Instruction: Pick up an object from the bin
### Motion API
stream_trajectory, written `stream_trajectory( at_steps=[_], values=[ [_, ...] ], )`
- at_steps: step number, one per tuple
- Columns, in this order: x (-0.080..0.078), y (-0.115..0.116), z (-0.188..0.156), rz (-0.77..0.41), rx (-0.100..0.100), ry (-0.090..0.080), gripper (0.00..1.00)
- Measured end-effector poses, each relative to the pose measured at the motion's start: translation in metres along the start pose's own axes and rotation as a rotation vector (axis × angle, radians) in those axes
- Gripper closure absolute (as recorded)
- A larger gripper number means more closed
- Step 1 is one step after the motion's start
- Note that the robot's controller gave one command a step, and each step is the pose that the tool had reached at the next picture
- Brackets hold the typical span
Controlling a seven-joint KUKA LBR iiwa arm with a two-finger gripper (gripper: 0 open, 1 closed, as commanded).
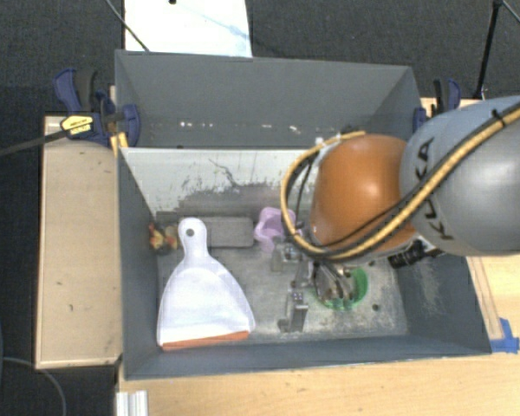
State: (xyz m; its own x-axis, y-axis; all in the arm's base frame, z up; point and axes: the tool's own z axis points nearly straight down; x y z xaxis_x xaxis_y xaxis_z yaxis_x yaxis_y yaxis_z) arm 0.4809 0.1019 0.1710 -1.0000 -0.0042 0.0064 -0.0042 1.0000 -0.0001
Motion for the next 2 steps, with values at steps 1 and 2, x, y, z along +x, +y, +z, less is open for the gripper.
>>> stream_trajectory(
  at_steps=[1,2],
  values=[
    [-0.002,-0.001,-0.004,0.004,-0.001,-0.008,0.00],
    [-0.032,0.046,0.009,0.069,-0.001,-0.010,0.00]
  ],
)
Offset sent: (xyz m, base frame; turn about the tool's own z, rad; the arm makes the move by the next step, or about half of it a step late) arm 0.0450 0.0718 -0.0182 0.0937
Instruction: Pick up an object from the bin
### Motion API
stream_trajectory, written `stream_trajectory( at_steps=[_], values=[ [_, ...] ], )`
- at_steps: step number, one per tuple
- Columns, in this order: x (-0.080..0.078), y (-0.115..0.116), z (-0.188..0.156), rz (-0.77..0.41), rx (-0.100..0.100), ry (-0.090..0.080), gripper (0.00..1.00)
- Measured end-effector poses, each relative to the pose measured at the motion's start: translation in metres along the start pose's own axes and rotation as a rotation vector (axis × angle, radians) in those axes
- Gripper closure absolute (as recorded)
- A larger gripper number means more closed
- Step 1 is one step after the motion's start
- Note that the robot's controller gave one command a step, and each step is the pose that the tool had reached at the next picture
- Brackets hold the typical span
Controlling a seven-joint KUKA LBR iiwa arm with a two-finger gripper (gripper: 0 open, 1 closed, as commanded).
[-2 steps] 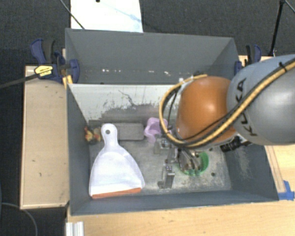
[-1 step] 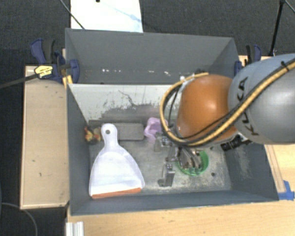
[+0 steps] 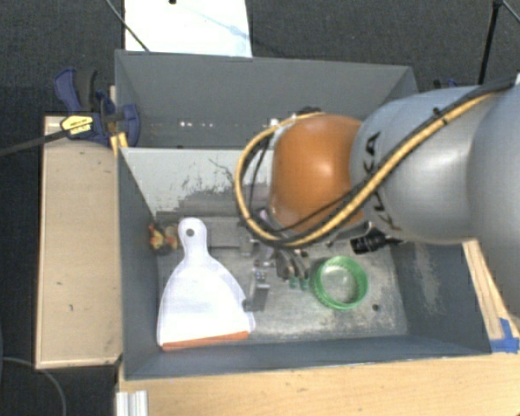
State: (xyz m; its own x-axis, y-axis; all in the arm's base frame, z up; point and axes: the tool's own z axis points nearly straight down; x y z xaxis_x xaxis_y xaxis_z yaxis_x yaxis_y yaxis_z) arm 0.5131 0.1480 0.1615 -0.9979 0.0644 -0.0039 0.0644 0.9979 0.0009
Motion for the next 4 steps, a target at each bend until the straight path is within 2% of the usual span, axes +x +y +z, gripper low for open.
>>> stream_trajectory(
  at_steps=[1,2,3,4],
  values=[
    [0.007,0.059,0.022,0.044,-0.001,0.002,0.00],
    [0.001,0.070,0.044,0.180,-0.004,0.003,0.00],
    [-0.014,0.041,0.044,0.161,0.001,0.003,0.00],
    [-0.025,0.031,0.048,-0.122,0.001,-0.001,0.00]
  ],
)
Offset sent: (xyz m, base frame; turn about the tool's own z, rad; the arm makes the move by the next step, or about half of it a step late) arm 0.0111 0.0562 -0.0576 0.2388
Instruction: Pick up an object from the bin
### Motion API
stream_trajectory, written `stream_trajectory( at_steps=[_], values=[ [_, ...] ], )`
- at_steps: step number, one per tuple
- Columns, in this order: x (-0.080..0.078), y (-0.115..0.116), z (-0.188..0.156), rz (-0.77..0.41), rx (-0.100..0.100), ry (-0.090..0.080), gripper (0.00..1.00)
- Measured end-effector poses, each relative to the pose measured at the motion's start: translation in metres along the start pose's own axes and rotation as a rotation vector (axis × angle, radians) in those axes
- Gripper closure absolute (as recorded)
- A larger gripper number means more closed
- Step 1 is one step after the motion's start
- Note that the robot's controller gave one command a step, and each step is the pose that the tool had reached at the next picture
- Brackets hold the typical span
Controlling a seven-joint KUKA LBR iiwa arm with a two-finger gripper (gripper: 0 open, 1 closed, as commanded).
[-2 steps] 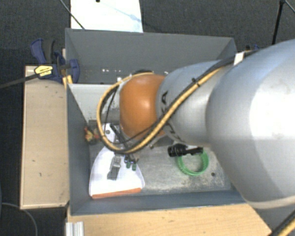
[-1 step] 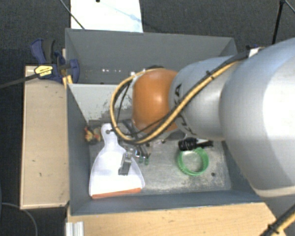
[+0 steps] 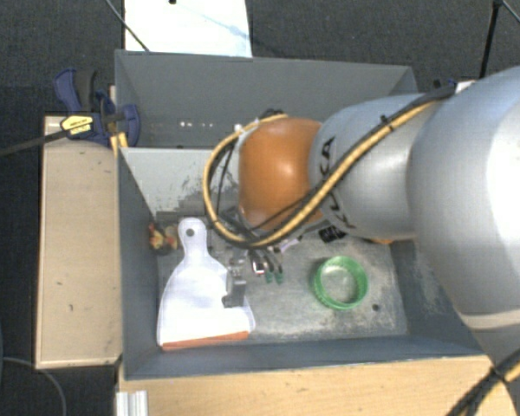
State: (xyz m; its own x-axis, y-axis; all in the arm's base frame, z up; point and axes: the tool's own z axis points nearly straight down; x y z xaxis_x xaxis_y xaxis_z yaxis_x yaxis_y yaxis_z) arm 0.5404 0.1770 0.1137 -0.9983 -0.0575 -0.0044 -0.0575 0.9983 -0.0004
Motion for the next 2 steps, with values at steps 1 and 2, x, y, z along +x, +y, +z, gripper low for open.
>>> stream_trajectory(
  at_steps=[1,2],
  values=[
    [-0.0013,0.0003,0.0432,0.287,-0.001,0.002,1.00],
    [-0.0013,0.0003,0.0432,0.287,-0.001,0.002,1.00]
  ],
)
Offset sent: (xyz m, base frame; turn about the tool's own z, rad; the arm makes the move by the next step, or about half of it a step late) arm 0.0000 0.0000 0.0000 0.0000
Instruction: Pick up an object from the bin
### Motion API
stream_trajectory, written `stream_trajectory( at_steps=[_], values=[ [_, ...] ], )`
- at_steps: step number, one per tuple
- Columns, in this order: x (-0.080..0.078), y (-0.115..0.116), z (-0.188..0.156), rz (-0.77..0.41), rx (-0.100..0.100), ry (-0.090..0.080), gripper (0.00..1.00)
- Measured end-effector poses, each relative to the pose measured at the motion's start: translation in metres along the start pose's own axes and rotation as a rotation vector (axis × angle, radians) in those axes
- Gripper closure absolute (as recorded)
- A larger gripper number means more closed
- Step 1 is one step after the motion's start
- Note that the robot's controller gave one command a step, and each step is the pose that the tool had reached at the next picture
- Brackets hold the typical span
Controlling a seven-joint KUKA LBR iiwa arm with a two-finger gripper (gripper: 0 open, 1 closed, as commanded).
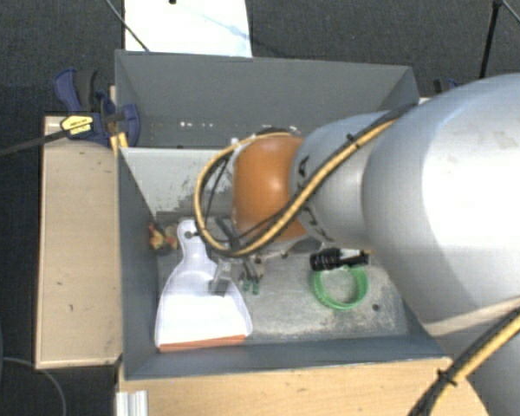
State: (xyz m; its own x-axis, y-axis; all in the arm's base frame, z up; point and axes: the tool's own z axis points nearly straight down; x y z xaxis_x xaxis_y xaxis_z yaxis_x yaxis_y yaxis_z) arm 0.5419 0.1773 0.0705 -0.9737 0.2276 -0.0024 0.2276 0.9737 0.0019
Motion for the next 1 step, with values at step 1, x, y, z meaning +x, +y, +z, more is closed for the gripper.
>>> stream_trajectory(
  at_steps=[1],
  values=[
    [-0.0059,0.0072,-0.0588,-0.006,0.003,0.004,1.00]
  ],
)
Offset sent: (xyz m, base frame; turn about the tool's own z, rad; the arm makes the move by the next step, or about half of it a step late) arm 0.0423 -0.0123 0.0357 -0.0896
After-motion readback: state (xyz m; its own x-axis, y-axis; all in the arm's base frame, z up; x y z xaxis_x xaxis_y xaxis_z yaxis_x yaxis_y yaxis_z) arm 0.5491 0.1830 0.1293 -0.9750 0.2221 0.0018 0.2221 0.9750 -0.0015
